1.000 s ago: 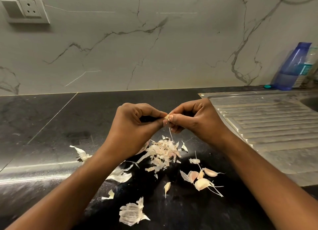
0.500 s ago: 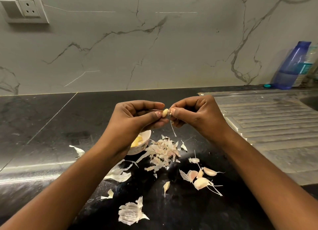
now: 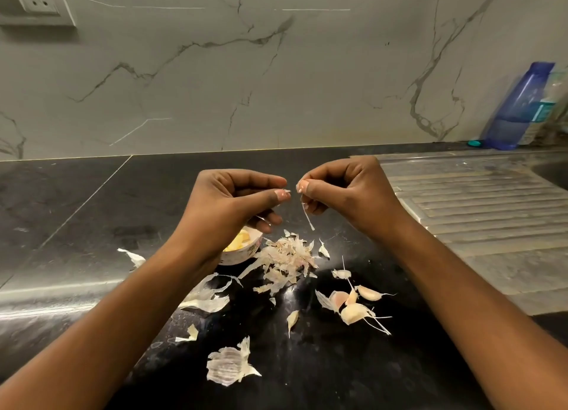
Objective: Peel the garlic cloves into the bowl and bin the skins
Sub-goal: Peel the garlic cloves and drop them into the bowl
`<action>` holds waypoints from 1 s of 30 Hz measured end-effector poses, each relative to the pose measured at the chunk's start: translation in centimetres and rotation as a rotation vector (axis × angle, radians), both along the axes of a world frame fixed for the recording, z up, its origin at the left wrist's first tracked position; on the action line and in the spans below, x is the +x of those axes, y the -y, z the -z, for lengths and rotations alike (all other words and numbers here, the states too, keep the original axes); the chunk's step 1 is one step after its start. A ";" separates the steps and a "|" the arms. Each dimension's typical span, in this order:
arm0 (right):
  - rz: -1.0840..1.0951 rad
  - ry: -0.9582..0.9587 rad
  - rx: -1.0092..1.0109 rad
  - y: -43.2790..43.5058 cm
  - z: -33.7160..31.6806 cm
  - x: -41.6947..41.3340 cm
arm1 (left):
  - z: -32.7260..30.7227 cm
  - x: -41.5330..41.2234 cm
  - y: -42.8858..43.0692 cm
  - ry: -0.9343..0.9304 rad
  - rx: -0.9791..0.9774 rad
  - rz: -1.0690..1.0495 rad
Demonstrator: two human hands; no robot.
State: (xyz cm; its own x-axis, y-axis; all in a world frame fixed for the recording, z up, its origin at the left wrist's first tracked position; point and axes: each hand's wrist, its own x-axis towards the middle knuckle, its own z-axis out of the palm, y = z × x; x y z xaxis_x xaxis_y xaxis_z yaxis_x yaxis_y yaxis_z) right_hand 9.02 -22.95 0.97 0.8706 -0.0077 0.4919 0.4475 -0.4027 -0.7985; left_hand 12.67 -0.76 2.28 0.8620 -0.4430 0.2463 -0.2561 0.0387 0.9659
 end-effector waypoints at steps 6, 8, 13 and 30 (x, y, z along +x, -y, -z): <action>-0.018 -0.104 -0.135 0.5 -0.1 -0.2 | 0.4 0.4 0.0 0.036 0.003 -0.048; -0.050 -0.135 -0.171 0.5 0.0 -0.3 | 0.6 0.4 0.0 0.027 0.001 -0.046; -0.064 -0.094 -0.130 0.6 -0.2 -0.2 | 0.2 0.2 0.2 -0.115 -0.106 -0.026; -0.079 0.004 -0.136 0.0 0.0 -0.2 | -0.1 0.1 0.1 -0.244 -0.145 0.021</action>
